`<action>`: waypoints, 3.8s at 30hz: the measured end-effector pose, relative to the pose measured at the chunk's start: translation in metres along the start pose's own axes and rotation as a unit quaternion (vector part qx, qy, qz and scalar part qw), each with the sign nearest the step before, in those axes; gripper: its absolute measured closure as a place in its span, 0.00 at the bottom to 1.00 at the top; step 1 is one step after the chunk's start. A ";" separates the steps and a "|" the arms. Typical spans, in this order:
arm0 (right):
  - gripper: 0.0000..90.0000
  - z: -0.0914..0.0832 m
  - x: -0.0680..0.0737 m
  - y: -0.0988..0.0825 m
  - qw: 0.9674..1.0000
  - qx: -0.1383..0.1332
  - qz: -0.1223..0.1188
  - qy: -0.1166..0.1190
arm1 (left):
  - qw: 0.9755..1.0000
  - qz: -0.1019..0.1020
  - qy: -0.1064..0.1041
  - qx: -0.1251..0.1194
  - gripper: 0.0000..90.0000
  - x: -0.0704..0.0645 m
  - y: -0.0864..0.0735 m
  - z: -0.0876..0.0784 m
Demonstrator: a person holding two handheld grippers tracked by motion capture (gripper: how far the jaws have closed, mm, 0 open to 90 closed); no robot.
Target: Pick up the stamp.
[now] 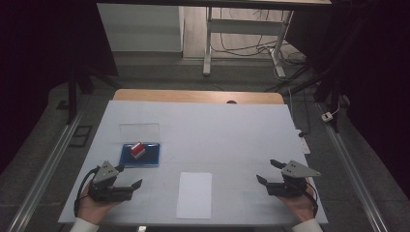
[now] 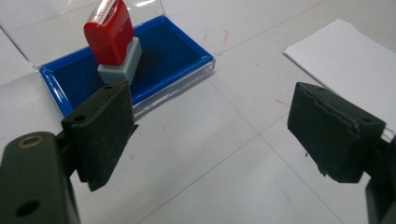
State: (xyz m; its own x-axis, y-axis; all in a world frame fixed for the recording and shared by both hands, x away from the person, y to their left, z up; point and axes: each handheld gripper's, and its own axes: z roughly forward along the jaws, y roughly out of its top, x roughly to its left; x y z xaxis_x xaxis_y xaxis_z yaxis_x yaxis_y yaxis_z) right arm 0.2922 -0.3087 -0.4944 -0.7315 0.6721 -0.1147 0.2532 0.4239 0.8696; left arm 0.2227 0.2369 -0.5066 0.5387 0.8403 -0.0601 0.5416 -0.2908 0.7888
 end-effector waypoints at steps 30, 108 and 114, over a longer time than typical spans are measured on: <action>0.26 0.001 0.004 0.001 1.000 -0.001 -0.004 0.001 | 1.000 0.014 0.006 0.004 0.18 -0.005 0.009 -0.007; 0.31 0.012 0.009 -0.002 0.999 0.030 -0.012 0.009 | 0.994 0.015 0.043 0.099 0.41 0.067 0.084 0.052; 0.31 0.011 0.008 -0.002 0.999 0.035 -0.012 0.006 | 0.992 0.018 0.041 0.116 0.44 0.067 0.082 0.059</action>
State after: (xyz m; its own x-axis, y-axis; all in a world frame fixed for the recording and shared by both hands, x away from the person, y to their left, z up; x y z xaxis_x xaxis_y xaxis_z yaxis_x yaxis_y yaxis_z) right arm 0.2931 -0.2976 -0.5023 -0.7454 0.6539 -0.1298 0.2776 0.4815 0.8313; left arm 0.3412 0.2429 -0.4818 0.5124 0.8584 0.0230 0.6619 -0.4119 0.6263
